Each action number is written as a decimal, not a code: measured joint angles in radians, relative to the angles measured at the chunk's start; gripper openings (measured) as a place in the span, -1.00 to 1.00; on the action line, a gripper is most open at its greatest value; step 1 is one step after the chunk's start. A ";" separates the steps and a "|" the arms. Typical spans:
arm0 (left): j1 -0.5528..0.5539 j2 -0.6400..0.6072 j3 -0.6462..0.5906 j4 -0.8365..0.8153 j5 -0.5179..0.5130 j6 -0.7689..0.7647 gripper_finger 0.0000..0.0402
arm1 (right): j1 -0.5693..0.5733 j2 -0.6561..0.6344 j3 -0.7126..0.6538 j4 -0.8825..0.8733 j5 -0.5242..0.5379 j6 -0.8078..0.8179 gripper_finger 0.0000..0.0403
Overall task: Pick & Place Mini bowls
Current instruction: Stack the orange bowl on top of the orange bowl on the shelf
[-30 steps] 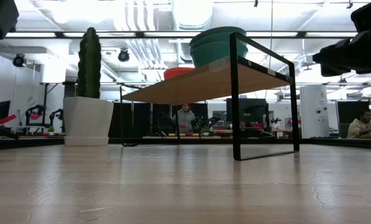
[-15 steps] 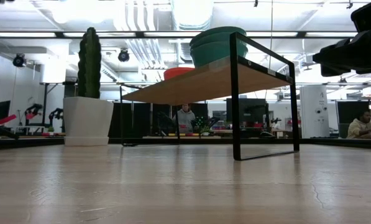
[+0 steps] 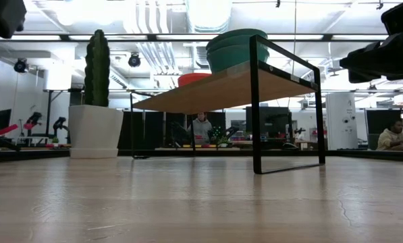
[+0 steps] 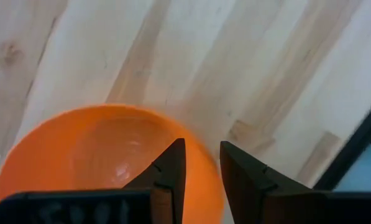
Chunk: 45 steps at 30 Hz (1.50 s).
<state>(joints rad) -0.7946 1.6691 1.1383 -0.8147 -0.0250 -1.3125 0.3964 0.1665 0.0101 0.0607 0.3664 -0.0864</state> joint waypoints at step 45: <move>0.235 -0.002 0.320 -0.498 -0.198 0.730 -1.00 | 0.000 0.000 0.000 0.000 0.000 0.000 -0.96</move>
<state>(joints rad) -0.5592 1.6670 1.4580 -1.3123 -0.2230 -0.5825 0.3964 0.1665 0.0101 0.0605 0.3664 -0.0864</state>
